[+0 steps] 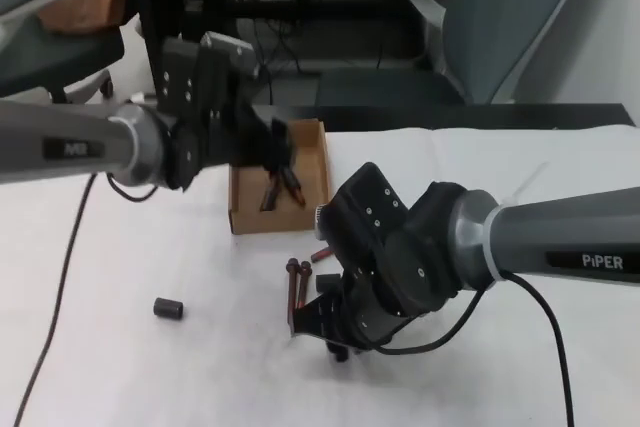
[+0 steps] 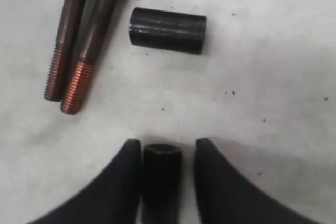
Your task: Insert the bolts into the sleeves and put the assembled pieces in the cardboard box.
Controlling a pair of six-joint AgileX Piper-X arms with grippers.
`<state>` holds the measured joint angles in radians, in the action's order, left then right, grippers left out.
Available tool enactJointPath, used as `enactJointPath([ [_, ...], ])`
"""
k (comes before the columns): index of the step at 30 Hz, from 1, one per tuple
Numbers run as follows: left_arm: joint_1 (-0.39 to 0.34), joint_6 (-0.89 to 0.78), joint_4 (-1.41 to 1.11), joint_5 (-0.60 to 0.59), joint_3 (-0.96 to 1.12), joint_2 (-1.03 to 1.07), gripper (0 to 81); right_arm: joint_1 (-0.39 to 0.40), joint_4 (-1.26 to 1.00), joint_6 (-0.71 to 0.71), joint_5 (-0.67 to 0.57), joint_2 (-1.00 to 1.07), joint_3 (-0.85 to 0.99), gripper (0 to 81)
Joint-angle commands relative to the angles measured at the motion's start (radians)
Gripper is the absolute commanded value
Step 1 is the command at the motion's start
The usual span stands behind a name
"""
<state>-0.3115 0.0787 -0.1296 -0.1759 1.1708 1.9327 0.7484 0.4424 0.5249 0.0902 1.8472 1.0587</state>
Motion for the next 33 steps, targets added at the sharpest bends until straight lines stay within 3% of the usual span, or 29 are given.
enactJointPath([
  [1,0.011,-0.012,0.026,0.031,0.014,-0.069,70.0,-0.002,-0.005,-0.022,-0.028,0.011,0.004,1.1],
  [6,0.022,-0.151,0.304,-0.043,0.011,-0.199,70.0,-0.002,0.032,-0.059,-0.006,-0.022,0.004,0.4],
  [11,-0.009,-0.177,0.532,0.018,0.012,-0.240,70.0,-0.003,0.064,-0.143,0.087,-0.165,0.004,0.4],
  [15,-0.067,-0.188,0.602,0.027,0.012,-0.225,70.0,-0.011,0.136,-0.196,0.177,-0.320,0.004,0.4],
  [23,-0.226,-0.213,0.715,0.168,0.012,-0.136,70.0,-0.044,0.234,-0.220,0.275,-0.590,0.004,0.4],
  [33,-0.243,-0.239,0.755,0.233,0.012,-0.050,70.0,-0.045,0.313,-0.246,0.345,-0.758,0.004,0.4],
])
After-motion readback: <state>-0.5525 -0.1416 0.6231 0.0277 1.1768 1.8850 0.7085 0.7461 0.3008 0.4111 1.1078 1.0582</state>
